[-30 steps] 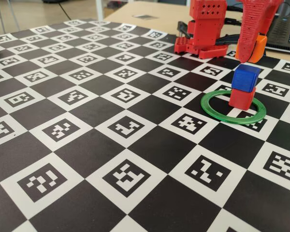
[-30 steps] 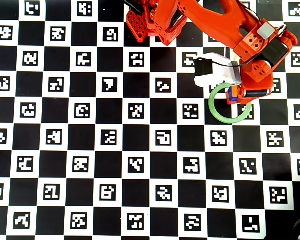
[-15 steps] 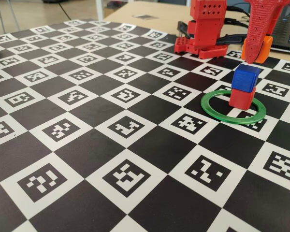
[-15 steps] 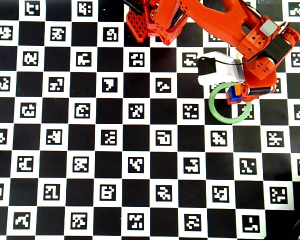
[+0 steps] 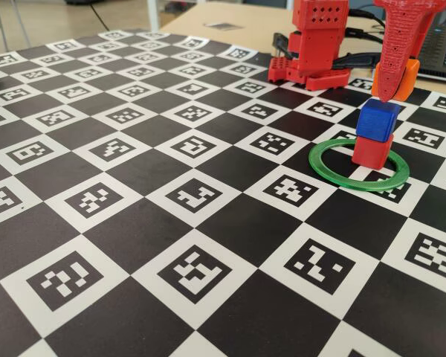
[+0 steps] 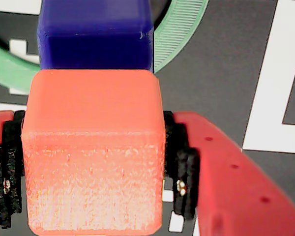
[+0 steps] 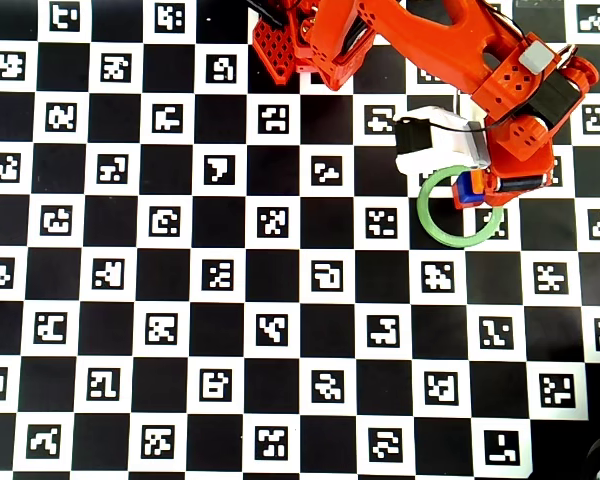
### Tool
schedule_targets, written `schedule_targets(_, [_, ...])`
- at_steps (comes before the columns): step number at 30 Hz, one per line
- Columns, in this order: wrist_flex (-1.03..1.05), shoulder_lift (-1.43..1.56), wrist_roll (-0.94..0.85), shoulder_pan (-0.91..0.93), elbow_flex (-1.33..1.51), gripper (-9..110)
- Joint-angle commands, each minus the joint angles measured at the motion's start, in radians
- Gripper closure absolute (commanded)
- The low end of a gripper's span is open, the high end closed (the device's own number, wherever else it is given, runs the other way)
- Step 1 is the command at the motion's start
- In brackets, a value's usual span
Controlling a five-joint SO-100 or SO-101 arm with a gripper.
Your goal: Grab the red cube then put it in the green circle then put the blue cube on top and finally the orange cube on top
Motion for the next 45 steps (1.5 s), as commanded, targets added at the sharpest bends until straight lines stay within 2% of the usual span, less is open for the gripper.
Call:
schedule_targets(1, [-0.009, 0.078, -0.009, -0.012, -0.008, 103])
schedule_targets(45, [-0.040, 0.066, -0.069, 0.025, 0.034, 103])
